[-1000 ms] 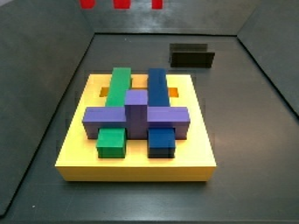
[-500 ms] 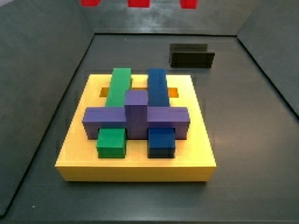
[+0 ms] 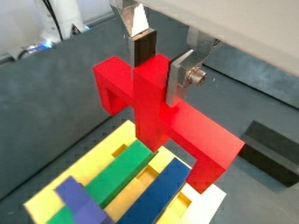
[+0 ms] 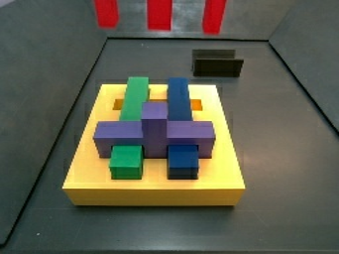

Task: Pick up the red object. Move up. Move to above the board. Insert the red object.
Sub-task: Insert the red object.

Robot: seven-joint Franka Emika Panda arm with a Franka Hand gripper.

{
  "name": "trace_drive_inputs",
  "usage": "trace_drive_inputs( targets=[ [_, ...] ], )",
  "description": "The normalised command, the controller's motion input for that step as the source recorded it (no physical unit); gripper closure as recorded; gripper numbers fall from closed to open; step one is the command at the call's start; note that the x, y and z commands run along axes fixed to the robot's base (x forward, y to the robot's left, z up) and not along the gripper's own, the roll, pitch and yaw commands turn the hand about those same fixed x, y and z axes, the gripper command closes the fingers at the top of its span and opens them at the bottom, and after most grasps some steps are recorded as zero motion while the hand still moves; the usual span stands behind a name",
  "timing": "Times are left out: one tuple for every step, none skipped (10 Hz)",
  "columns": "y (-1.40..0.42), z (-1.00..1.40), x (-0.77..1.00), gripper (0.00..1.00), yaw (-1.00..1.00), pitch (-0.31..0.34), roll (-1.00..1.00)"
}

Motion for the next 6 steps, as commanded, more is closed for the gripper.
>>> trace_drive_inputs(
  targets=[
    [0.17, -0.87, 0.11, 1.0, 0.05, -0.056, 0.19],
    [0.13, -0.79, 0.09, 1.0, 0.06, -0.046, 0.24],
    [0.03, -0.75, 0.0, 1.0, 0.07, -0.043, 0.28],
    [0.0, -0.76, -0.02, 1.0, 0.03, -0.106, 0.26],
    [-0.04, -0.62, 0.0, 1.0, 0.02, -0.09, 0.25],
    [-0.02, -0.47, 0.0, 1.0, 0.0, -0.069, 0.11]
  ],
)
